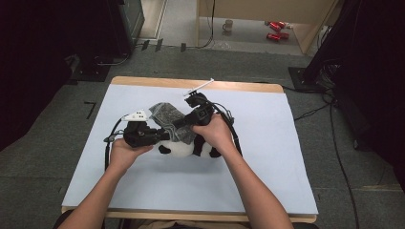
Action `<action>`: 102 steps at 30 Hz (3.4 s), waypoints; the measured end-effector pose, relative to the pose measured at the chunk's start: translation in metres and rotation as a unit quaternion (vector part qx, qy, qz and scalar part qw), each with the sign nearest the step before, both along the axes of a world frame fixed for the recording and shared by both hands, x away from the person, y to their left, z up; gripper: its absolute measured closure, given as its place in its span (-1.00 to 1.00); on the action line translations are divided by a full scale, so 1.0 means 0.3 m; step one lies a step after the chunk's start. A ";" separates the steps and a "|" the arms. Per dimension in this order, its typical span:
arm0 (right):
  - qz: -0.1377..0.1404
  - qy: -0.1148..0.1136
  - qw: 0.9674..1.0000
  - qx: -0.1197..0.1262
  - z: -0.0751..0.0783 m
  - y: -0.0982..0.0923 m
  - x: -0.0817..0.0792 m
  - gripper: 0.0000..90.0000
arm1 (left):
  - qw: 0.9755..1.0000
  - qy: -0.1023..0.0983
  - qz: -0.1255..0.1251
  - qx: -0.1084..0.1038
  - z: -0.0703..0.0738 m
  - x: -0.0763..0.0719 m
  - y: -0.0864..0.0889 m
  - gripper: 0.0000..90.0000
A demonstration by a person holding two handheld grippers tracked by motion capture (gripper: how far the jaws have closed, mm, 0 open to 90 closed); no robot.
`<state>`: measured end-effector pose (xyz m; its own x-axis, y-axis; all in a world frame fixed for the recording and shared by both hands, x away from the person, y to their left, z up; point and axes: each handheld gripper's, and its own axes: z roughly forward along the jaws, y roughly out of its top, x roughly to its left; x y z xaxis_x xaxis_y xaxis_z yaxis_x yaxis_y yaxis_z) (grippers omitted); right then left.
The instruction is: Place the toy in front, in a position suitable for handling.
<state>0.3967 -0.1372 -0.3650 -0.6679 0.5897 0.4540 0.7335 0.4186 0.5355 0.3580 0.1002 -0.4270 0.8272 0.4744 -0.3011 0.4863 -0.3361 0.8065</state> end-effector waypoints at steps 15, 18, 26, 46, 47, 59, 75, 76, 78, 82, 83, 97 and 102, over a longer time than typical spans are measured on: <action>-0.023 0.011 0.999 -0.030 -0.027 -0.030 0.101 0.74 | 1.000 0.012 0.002 0.011 -0.014 0.005 0.001 0.71; -0.031 0.020 0.998 -0.042 -0.035 -0.040 0.125 0.74 | 1.000 0.010 -0.005 0.012 -0.012 0.001 0.001 0.71; -0.054 0.030 0.995 -0.083 -0.069 -0.063 0.180 0.74 | 1.000 0.001 -0.016 0.009 -0.006 -0.010 -0.002 0.71; 0.027 0.003 1.000 -0.009 0.094 0.052 0.044 0.75 | 1.000 -0.011 0.017 0.006 0.000 -0.005 -0.001 0.70; 0.030 0.012 0.999 -0.011 0.079 0.057 0.044 0.75 | 1.000 -0.013 0.016 0.006 0.001 -0.005 0.000 0.70; 0.015 0.056 0.998 -0.037 -0.029 0.022 0.126 0.74 | 1.000 0.006 0.017 0.020 -0.012 0.004 -0.001 0.72; -0.067 0.050 0.990 -0.110 -0.095 -0.088 0.221 0.75 | 1.000 0.007 0.009 0.013 -0.009 0.001 0.006 0.73; -0.070 0.044 0.990 -0.113 -0.094 -0.090 0.222 0.75 | 1.000 0.008 0.009 0.011 -0.009 0.002 0.006 0.73; -0.082 0.030 0.989 -0.123 -0.087 -0.089 0.222 0.75 | 1.000 0.011 0.008 0.008 -0.010 0.004 0.008 0.73; -0.100 0.011 0.989 -0.108 -0.060 -0.096 0.215 0.75 | 1.000 0.015 0.010 0.002 -0.009 0.005 0.012 0.73; -0.104 0.009 0.990 -0.095 -0.042 -0.100 0.209 0.75 | 1.000 0.015 0.011 0.001 -0.010 0.006 0.012 0.73; -0.078 -0.038 0.996 -0.008 0.115 -0.128 0.083 0.75 | 1.000 0.008 0.022 0.007 -0.008 0.015 0.007 0.74; -0.059 -0.051 0.997 0.009 0.175 -0.119 0.035 0.75 | 0.999 0.017 0.039 0.004 -0.011 0.026 0.007 0.75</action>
<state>0.4073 -0.1730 -0.3125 -0.6381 0.6590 0.3982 0.7180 0.3226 0.6168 0.3659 0.1023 -0.4303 0.7774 0.5391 -0.3241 0.5383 -0.3034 0.7863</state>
